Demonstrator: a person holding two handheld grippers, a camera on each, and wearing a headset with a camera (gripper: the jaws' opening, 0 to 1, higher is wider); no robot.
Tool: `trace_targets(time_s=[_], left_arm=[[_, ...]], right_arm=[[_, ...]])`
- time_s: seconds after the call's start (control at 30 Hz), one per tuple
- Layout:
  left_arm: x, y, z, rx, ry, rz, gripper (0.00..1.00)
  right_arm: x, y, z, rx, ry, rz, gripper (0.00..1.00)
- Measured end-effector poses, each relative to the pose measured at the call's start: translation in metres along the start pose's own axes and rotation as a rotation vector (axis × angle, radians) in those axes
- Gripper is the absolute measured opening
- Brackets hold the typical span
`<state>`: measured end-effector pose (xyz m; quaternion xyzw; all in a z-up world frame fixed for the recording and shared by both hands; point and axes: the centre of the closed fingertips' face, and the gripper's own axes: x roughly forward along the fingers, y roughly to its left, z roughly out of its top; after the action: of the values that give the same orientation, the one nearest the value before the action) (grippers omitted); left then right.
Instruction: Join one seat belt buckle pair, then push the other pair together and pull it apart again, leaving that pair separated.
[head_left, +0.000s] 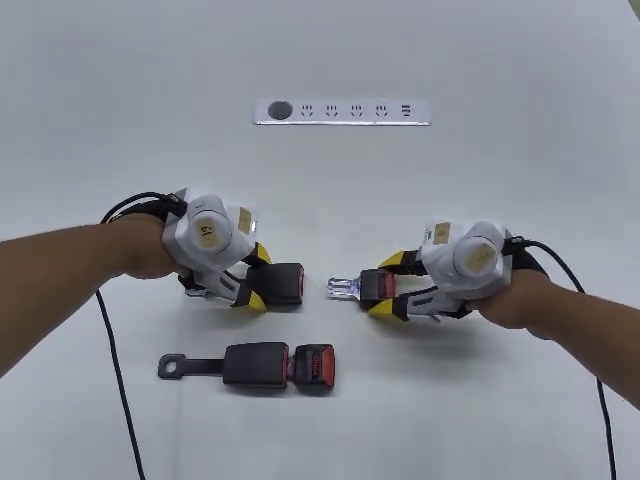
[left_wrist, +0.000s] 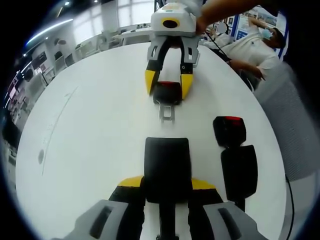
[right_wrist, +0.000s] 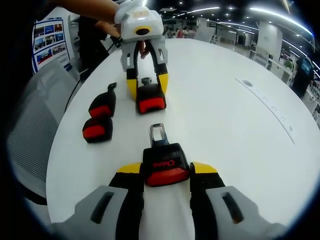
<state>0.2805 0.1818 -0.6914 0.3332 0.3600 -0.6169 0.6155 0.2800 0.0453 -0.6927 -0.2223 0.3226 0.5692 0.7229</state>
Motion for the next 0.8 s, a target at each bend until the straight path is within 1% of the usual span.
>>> trace_targets(time_s=[0.17, 0.3, 0.33, 0.43, 0.5, 0.63, 0.7, 0.77, 0.8], left_arm=[[0.0, -0.001, 0.001, 0.001, 0.0, -0.002, 0.34], [0.0, -0.001, 0.001, 0.004, 0.001, -0.006, 0.34], [-0.001, -0.001, 0.001, 0.006, 0.002, -0.007, 0.34], [0.0, -0.001, 0.001, 0.006, 0.001, -0.008, 0.34], [-0.001, -0.002, 0.002, 0.006, 0.0, -0.008, 0.34], [-0.001, -0.001, 0.001, 0.006, -0.002, -0.009, 0.34], [-0.001, -0.001, 0.001, 0.007, -0.002, -0.009, 0.34], [-0.001, -0.001, 0.002, 0.006, -0.002, -0.01, 0.34], [-0.001, -0.001, 0.002, 0.005, -0.002, -0.01, 0.34]], right_arm=[[-0.009, -0.006, -0.01, 0.0, 0.006, -0.002, 0.35], [-0.017, -0.002, -0.015, 0.002, 0.006, -0.007, 0.35], [-0.019, -0.006, -0.017, 0.004, 0.005, -0.01, 0.35], [-0.023, -0.008, -0.021, 0.008, 0.007, -0.012, 0.35], [-0.028, -0.004, -0.022, 0.007, 0.01, -0.014, 0.35], [-0.032, -0.011, -0.027, 0.007, 0.012, -0.014, 0.35], [-0.034, -0.008, -0.028, 0.008, 0.014, -0.015, 0.35], [-0.036, -0.012, -0.032, 0.008, 0.02, -0.014, 0.35], [-0.037, -0.012, -0.034, 0.01, 0.022, -0.014, 0.35]])
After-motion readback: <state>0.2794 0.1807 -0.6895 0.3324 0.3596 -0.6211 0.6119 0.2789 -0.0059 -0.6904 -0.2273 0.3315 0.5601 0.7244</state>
